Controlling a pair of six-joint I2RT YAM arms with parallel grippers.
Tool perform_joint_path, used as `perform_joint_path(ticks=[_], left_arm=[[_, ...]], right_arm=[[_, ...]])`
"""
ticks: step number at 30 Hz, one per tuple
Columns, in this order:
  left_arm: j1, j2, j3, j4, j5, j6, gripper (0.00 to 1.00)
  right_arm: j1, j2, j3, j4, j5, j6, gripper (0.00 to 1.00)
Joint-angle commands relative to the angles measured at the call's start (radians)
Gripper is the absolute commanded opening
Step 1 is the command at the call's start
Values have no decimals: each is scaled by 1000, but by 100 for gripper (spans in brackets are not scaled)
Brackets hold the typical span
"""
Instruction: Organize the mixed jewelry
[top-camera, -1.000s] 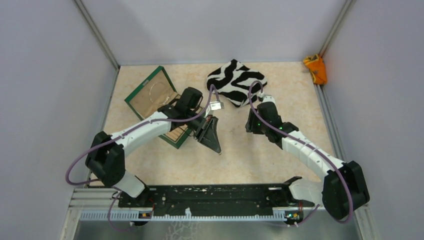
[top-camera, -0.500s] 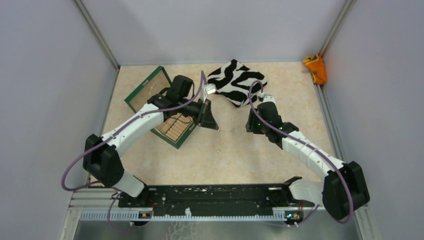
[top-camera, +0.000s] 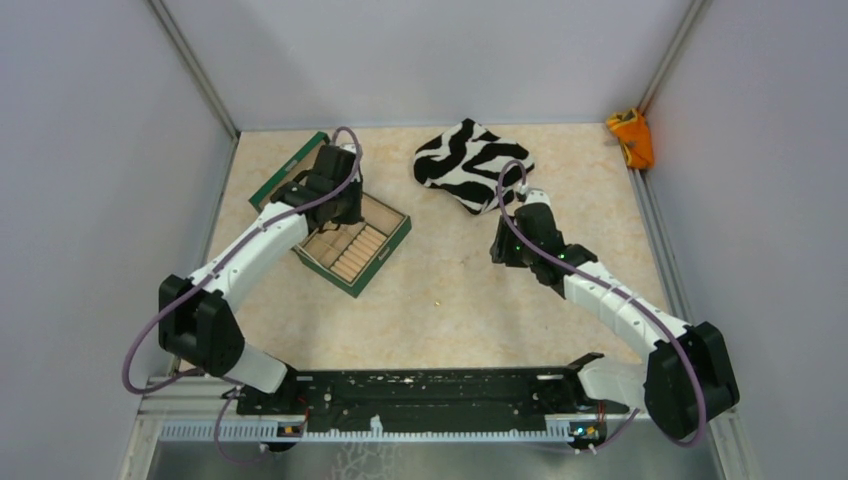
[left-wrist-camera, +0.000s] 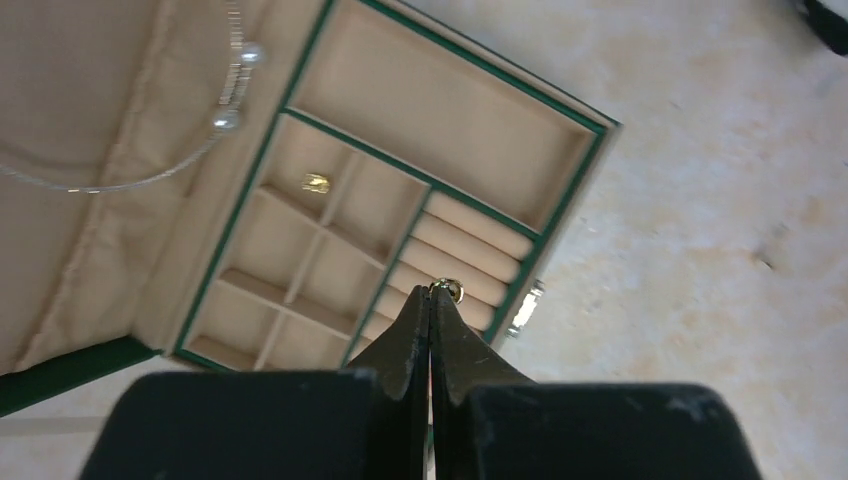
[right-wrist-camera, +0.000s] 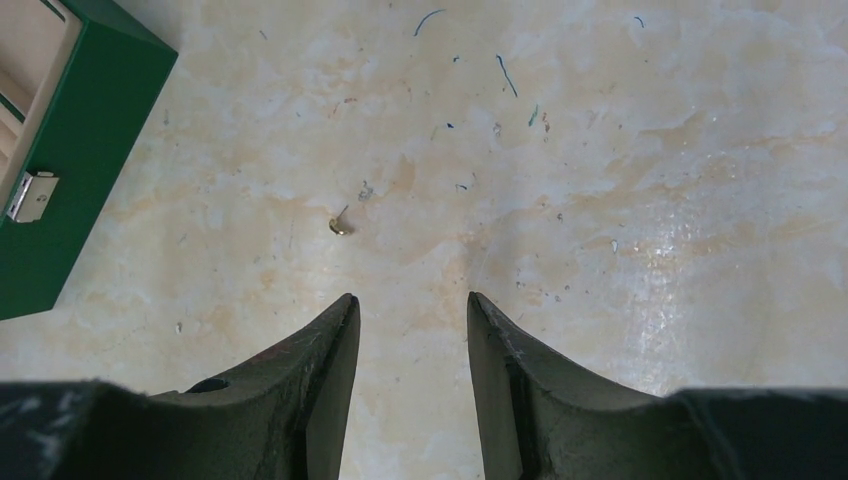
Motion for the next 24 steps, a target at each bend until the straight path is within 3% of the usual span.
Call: perform_joint_path(ticks=[1,9,24], left_arm=[[76,48,-13,7,-154,-22,0],[144,125,-17,96,-139,-10,0],[158,239,-14,173,-188,-30,0]], right_arm=[[-9,12,21,47,-18,-10,44],[-9,18,27,45,-26,-10,43],[-9,36,26,37,-36,0,43]])
